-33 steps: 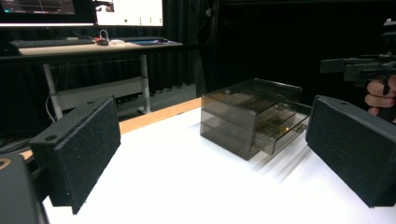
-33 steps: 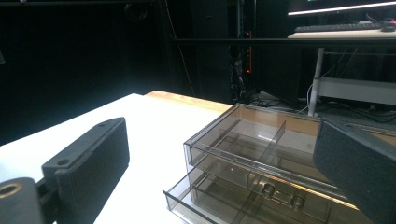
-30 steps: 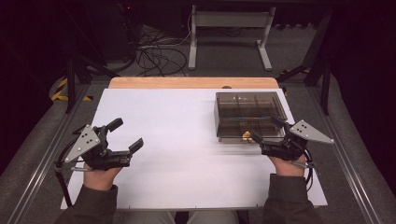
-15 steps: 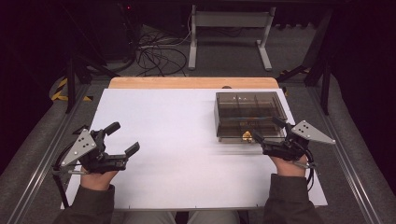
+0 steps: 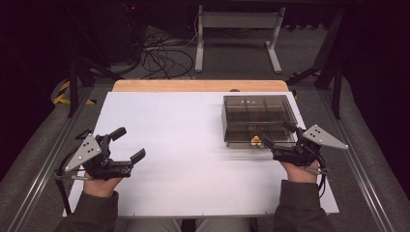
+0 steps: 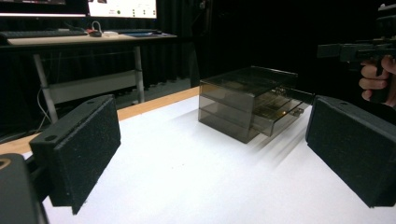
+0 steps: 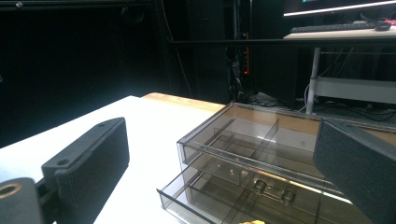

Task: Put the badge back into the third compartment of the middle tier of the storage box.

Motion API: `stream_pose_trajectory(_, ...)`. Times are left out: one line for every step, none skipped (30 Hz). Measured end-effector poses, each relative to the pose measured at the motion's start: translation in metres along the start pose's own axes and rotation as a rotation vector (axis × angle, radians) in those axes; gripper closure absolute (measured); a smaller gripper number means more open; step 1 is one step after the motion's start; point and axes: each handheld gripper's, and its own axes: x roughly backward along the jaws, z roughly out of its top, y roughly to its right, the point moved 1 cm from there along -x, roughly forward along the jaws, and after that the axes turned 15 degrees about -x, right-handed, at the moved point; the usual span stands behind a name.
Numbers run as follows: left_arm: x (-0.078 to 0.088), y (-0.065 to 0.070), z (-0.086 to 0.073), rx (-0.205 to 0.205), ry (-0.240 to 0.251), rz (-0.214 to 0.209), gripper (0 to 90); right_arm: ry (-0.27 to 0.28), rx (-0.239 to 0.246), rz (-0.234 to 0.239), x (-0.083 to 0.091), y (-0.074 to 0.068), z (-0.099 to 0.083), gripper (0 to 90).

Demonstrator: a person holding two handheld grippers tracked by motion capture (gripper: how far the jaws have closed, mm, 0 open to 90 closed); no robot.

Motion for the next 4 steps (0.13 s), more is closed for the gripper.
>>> stream_pose_trajectory(-0.0001,-0.0002,0.0001,0.004,0.005,-0.001,4.2,0.004,-0.001,-0.001,0.0005,0.0001,0.0,4.1)
stream_pose_trajectory(0.0001,-0.0003,0.0003,0.013,0.007,-0.001,4.2,0.006,-0.001,-0.002,0.001,0.0002,0.0001,4.1)
stream_pose_trajectory(0.0003,-0.0009,0.0003,0.013,0.007,-0.004,4.1,0.007,-0.006,-0.001,0.0017,-0.0003,0.0,4.1)
stream_pose_trajectory(0.0003,-0.0009,0.0002,0.019,0.005,-0.004,3.9,0.01,-0.008,0.0,0.0023,-0.0009,-0.0003,4.1)
